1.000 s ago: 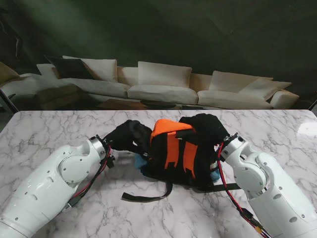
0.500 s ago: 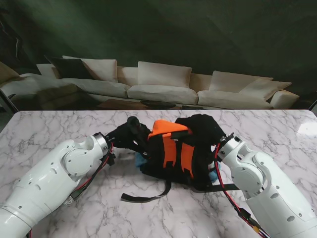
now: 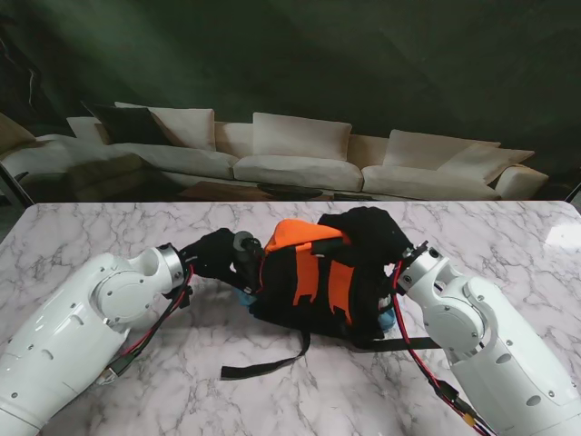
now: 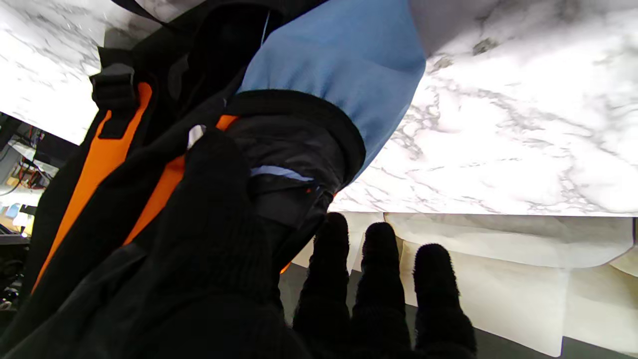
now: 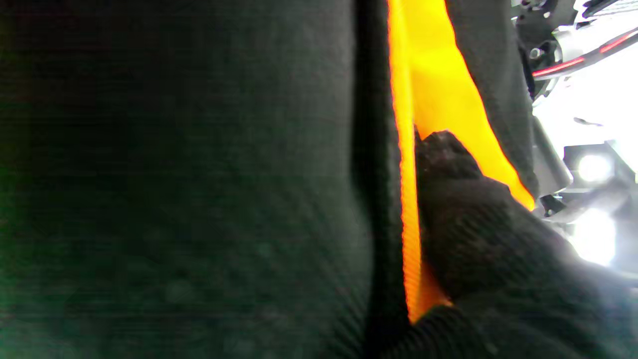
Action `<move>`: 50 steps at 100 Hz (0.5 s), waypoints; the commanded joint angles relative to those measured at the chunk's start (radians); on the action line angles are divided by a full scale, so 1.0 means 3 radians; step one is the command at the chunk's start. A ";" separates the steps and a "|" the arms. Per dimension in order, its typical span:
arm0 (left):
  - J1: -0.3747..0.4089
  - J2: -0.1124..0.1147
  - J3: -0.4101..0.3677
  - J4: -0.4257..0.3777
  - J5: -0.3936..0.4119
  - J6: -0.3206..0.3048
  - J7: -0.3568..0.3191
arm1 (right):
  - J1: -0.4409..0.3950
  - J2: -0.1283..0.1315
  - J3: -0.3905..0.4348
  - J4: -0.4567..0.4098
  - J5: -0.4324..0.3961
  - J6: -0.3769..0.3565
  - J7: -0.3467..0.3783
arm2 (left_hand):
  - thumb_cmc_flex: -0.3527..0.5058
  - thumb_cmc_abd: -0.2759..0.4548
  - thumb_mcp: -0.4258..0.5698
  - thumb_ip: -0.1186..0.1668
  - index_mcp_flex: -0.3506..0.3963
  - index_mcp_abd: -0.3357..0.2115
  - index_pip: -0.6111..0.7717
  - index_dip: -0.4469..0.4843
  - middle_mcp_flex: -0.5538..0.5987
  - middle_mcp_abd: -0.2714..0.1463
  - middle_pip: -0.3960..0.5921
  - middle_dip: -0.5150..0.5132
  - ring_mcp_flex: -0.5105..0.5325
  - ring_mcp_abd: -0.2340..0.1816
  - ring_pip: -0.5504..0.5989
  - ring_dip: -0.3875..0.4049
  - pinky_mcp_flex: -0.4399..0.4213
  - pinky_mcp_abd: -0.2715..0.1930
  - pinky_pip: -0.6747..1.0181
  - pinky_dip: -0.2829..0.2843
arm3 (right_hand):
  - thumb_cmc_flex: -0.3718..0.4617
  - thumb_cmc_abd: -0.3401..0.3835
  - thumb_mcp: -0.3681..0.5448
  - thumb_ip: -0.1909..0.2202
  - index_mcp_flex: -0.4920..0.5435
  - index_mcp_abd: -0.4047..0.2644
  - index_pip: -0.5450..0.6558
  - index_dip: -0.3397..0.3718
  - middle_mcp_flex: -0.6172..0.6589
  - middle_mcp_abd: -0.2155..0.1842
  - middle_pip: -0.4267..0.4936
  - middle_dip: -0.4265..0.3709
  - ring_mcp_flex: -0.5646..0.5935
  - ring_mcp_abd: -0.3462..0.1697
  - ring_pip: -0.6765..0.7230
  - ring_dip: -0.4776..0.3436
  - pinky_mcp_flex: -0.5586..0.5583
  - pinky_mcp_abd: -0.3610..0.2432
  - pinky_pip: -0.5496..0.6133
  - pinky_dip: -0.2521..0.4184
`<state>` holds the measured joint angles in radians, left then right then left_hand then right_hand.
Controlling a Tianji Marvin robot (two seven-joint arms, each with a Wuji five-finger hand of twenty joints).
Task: Put the umbrella and water cup into the side pockets of the backpack
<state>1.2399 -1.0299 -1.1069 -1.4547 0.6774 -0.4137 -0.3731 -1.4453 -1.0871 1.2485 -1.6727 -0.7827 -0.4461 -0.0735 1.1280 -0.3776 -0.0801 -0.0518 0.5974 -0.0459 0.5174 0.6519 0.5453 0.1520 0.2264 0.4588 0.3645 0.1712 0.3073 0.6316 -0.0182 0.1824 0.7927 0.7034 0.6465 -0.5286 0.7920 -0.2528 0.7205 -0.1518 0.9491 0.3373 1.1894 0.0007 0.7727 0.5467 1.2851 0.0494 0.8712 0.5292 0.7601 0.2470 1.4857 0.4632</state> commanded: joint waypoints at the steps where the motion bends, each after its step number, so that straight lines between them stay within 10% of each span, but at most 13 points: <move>1: -0.0008 0.0066 -0.0024 -0.0041 0.0017 -0.0009 -0.0049 | 0.0018 -0.0009 0.0007 -0.0043 -0.0009 -0.0020 -0.0004 | 0.0286 0.0605 0.0379 0.0158 0.0433 0.0152 0.0481 0.0256 0.0003 -0.0042 -0.0048 -0.0037 -0.0031 0.0015 -0.0085 -0.0026 -0.0059 0.0054 -0.0082 -0.0048 | 0.0382 0.0226 0.0248 0.0092 0.0138 -0.0562 0.0131 0.0022 0.0001 -0.0193 -0.0008 0.0004 0.0101 -0.0083 0.0040 0.0048 -0.0033 0.0025 0.0007 0.0041; 50: -0.0228 0.0029 0.0458 0.0433 -0.0101 0.0212 0.0038 | 0.0046 -0.0007 -0.0038 -0.0048 0.0007 -0.0027 0.0022 | 0.0054 0.0746 0.0284 0.0132 0.0525 0.0210 0.0138 -0.0117 -0.0003 -0.0021 -0.0052 -0.0028 -0.0051 0.0040 -0.0077 -0.0041 -0.0034 0.0045 -0.0086 -0.0027 | 0.0390 0.0235 0.0239 0.0091 0.0143 -0.0593 0.0133 0.0028 -0.0006 -0.0192 -0.0024 0.0002 0.0101 -0.0081 0.0018 0.0045 -0.0040 0.0025 0.0000 0.0040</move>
<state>1.1675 -1.0156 -0.9840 -1.3696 0.6367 -0.3664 -0.3463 -1.4376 -1.0875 1.2352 -1.6752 -0.7831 -0.4555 -0.0654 1.1157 -0.3538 -0.0804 -0.0518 0.5988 -0.0476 0.4931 0.6292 0.5362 0.1546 0.2108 0.4616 0.3645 0.1698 0.3008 0.6280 -0.0182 0.1875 0.7922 0.6940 0.6465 -0.5286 0.7895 -0.2528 0.7205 -0.1578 0.9489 0.3371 1.1894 -0.0003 0.7722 0.5466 1.2851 0.0494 0.8684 0.5290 0.7549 0.2470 1.4857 0.4632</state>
